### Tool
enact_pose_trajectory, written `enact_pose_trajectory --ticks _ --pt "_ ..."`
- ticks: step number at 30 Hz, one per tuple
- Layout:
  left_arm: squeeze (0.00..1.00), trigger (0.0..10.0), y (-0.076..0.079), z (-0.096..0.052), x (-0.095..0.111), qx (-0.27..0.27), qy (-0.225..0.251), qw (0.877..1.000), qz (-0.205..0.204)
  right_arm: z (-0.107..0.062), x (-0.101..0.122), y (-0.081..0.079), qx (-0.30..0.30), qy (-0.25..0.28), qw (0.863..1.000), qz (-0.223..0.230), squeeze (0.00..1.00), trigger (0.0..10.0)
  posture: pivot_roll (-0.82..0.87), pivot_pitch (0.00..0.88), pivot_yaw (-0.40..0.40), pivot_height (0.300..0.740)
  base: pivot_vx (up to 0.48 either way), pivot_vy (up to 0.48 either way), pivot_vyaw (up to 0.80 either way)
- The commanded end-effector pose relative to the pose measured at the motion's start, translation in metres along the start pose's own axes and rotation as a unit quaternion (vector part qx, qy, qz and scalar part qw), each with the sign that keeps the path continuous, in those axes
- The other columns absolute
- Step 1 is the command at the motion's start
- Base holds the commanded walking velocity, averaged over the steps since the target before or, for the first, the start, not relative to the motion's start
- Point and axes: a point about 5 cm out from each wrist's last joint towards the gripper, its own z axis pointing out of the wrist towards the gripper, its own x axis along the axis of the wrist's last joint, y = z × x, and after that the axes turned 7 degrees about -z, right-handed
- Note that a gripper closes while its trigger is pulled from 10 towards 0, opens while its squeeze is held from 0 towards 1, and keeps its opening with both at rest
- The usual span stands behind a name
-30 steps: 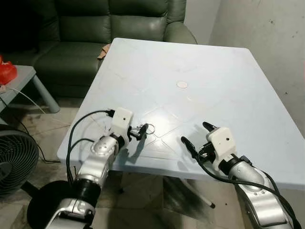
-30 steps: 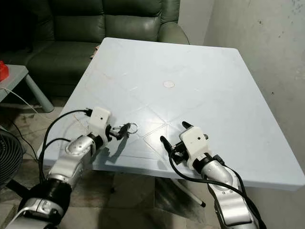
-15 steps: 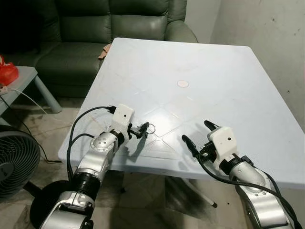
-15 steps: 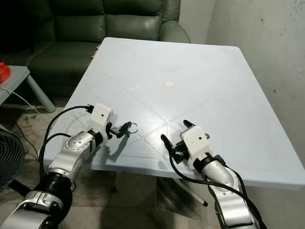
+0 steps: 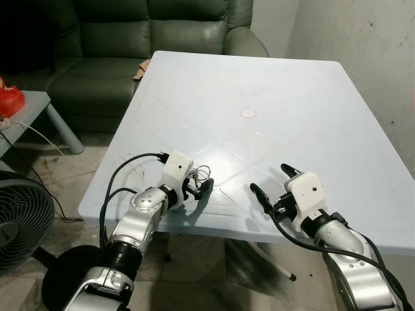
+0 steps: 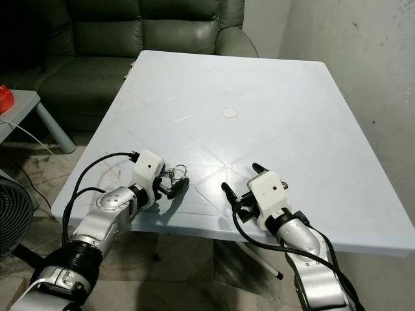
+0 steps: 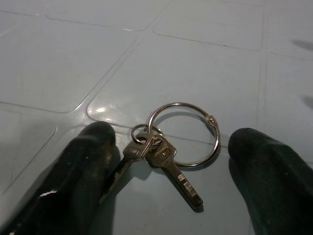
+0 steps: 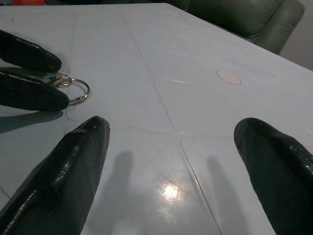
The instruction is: Hang keys on a hook
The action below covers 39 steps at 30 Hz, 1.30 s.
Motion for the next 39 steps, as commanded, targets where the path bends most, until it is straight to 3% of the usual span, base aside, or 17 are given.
enact_pose_trajectory --ticks 1,39 --pt "0.0 0.0 0.0011 -0.0017 -0.0042 -0.006 -0.011 1.0 -0.005 -0.0023 0.0045 0.0035 -0.009 0.005 1.0 -0.006 0.0 10.0 -0.04 0.113 0.042 0.74 0.0 0.0 0.0" --pt "0.0 0.0 -0.0001 -0.0052 -0.0032 0.0 -0.009 1.0 -0.018 -0.0009 0.0061 0.0035 -0.008 0.008 1.0 -0.01 0.0 10.0 -0.04 0.103 0.029 0.74 0.0 0.0 0.0"
